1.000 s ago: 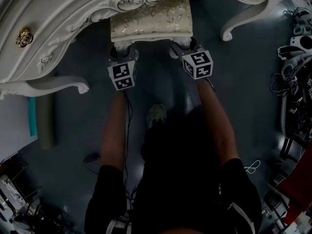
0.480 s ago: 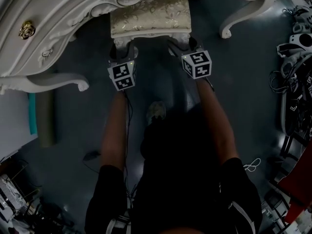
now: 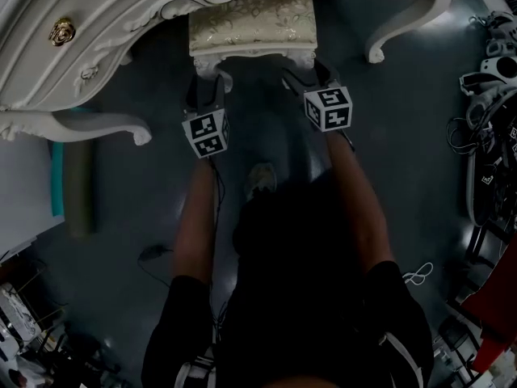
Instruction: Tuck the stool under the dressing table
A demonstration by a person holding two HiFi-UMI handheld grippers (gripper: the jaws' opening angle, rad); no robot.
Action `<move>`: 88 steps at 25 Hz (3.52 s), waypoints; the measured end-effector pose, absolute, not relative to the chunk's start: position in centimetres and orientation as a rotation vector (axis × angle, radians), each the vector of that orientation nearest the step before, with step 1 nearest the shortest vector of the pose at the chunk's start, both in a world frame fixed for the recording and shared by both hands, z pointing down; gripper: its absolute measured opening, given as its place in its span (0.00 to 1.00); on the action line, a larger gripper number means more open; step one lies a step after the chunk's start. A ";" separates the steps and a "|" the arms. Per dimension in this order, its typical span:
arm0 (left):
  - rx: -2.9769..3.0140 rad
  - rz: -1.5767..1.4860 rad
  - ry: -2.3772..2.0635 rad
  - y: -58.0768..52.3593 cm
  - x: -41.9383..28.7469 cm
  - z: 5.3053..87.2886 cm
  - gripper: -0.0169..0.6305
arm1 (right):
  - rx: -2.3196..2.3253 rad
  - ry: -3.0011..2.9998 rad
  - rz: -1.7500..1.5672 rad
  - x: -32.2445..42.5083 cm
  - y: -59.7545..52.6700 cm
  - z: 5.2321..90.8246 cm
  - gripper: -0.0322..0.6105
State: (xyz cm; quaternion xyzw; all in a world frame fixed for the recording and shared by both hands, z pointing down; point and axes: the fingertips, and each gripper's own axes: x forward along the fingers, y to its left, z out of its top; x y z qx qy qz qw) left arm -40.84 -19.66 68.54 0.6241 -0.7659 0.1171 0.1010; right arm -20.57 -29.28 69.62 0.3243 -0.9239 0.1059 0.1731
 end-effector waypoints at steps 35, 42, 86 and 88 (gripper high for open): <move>1.769 0.437 -2.071 -15.7 -36.8 61.7 0.04 | 1.019 -2.356 0.643 -17.1 -23.2 67.7 0.28; 1.751 0.500 -2.031 -14.6 -36.4 56.1 0.04 | 1.037 -2.292 0.703 -16.0 -21.3 62.5 0.14; 1.922 0.396 -1.883 -1.1 -21.6 16.2 0.04 | 1.199 -2.251 0.876 -7.1 -4.3 21.4 0.05; 1.943 0.394 -1.887 -0.3 -21.3 14.1 0.04 | 1.208 -2.260 0.857 -6.7 -3.2 19.4 0.05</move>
